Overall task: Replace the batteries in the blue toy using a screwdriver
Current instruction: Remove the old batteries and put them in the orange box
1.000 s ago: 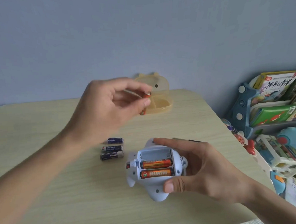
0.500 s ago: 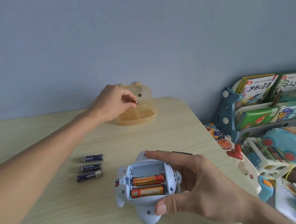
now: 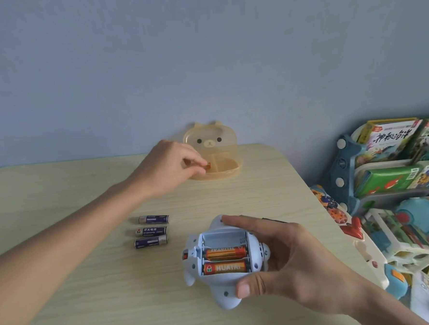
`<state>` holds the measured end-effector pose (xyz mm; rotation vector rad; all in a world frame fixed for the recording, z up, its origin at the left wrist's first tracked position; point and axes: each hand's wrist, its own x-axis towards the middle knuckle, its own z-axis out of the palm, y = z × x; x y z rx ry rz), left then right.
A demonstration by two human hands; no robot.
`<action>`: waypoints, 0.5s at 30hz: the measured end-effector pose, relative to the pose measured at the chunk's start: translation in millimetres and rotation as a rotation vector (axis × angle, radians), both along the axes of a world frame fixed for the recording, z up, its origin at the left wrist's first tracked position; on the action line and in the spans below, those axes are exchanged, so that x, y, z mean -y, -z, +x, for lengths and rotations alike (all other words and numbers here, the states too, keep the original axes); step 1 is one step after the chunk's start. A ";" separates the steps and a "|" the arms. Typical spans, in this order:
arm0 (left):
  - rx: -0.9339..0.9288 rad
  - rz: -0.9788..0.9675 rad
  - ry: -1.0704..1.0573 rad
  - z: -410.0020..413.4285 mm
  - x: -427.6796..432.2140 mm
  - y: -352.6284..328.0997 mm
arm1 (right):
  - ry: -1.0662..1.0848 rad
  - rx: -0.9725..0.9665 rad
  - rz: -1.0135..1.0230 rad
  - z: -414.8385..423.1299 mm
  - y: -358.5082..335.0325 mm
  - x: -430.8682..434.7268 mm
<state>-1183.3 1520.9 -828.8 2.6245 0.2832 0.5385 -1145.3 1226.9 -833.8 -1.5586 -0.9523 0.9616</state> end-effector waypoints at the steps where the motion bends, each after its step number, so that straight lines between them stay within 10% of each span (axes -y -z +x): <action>1: 0.012 -0.067 0.020 -20.0 9.5 -2.9 | 0.001 -0.007 0.011 -0.1 0.7 -0.7; 7: -0.014 -0.695 0.166 -137.3 54.2 -10.7 | -0.017 -0.004 0.067 -0.7 3.8 -6.0; 15: 0.020 -0.674 0.165 -157.2 83.2 13.6 | -0.062 -0.053 0.158 -8.2 10.2 -10.5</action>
